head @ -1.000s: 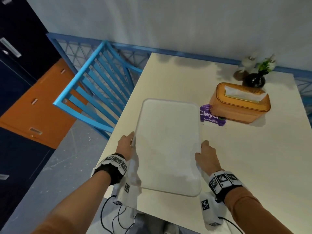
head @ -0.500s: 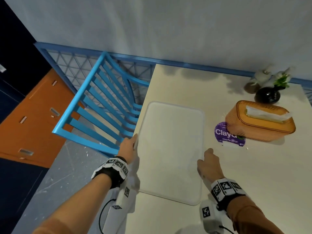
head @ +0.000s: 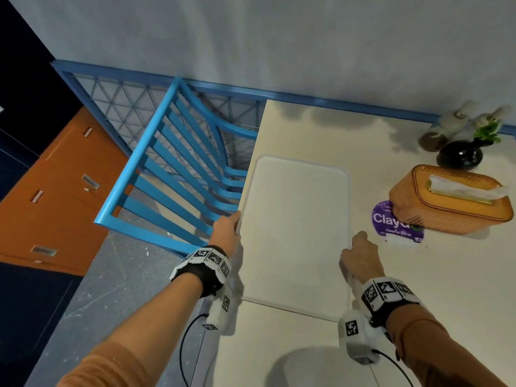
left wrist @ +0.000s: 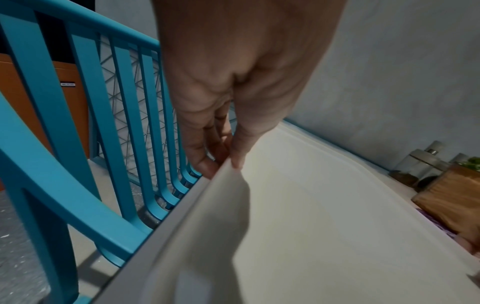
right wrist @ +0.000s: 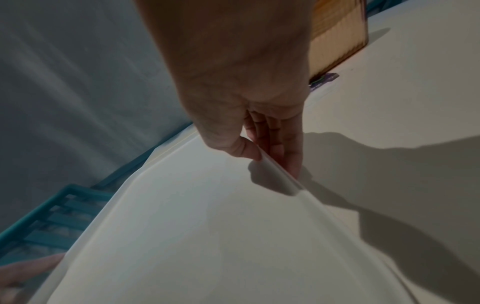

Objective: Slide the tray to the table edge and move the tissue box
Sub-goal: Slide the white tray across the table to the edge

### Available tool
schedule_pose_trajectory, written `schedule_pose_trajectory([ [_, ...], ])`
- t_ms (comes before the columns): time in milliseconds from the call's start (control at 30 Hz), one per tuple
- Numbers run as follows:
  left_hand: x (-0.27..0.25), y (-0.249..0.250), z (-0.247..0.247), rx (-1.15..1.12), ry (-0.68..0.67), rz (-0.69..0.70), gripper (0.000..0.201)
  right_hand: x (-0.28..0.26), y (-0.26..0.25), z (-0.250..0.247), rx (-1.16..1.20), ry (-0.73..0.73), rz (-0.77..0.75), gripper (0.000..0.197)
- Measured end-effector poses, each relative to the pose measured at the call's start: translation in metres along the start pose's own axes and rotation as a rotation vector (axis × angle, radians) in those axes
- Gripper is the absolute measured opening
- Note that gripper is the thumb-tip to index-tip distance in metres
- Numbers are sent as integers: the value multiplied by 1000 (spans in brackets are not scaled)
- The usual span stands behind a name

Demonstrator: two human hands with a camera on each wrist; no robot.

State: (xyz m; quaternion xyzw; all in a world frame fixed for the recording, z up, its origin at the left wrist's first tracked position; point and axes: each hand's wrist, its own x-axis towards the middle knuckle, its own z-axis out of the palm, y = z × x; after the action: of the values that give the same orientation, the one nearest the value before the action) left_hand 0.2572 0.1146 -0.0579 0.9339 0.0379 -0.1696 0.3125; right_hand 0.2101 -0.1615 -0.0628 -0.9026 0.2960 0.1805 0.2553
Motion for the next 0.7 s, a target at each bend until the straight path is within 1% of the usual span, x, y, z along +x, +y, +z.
schedule_pose_trajectory([
  [233,-7,1,4,44,-47,-34,47,-3,2,-3,-19,-7,23,38],
  [367,-11,3,5,53,-41,-32,47,-3,5,-4,-21,-16,18,41],
  [433,-11,5,4,57,-38,-29,44,-4,6,-5,-32,-26,17,43],
  [533,-12,7,4,79,-36,-32,40,-6,7,-7,-38,-29,4,41],
  [700,-15,11,2,100,-68,-63,22,-12,15,-18,16,-86,-43,40],
])
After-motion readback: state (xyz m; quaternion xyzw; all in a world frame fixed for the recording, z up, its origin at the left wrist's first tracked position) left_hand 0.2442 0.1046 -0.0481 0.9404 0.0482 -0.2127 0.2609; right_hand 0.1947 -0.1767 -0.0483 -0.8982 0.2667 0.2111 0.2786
